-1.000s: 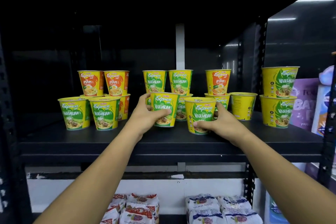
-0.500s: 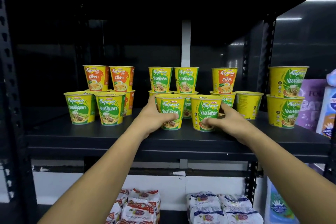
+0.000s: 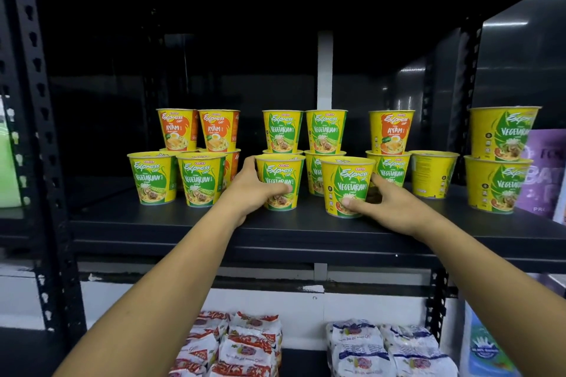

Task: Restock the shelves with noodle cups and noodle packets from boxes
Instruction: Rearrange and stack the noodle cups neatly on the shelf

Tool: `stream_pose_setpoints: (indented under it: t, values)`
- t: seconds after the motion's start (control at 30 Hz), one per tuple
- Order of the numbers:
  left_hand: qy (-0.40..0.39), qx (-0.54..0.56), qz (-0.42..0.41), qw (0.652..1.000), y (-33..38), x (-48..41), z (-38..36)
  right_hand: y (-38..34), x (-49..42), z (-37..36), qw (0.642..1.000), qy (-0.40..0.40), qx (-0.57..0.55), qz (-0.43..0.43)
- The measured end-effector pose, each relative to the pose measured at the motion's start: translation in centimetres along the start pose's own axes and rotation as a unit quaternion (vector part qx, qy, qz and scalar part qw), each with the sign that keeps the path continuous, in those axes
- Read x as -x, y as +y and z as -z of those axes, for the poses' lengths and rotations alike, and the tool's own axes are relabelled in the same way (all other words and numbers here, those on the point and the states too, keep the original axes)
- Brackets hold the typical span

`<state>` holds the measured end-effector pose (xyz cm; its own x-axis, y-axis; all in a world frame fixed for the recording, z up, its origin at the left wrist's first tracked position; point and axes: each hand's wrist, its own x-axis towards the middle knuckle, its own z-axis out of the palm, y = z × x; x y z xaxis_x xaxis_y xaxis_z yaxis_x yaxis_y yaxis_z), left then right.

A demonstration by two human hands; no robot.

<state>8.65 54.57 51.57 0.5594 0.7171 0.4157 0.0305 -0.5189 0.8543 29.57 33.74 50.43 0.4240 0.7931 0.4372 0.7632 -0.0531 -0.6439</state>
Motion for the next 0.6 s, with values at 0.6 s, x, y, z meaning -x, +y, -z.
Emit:
stream_pose_setpoints:
  t: [0.6]
  values:
    - [0.022, 0.026, 0.012, 0.999, -0.49, -0.31, 0.06, 0.06, -0.22, -0.16, 1.0, -0.001, -0.001, -0.004]
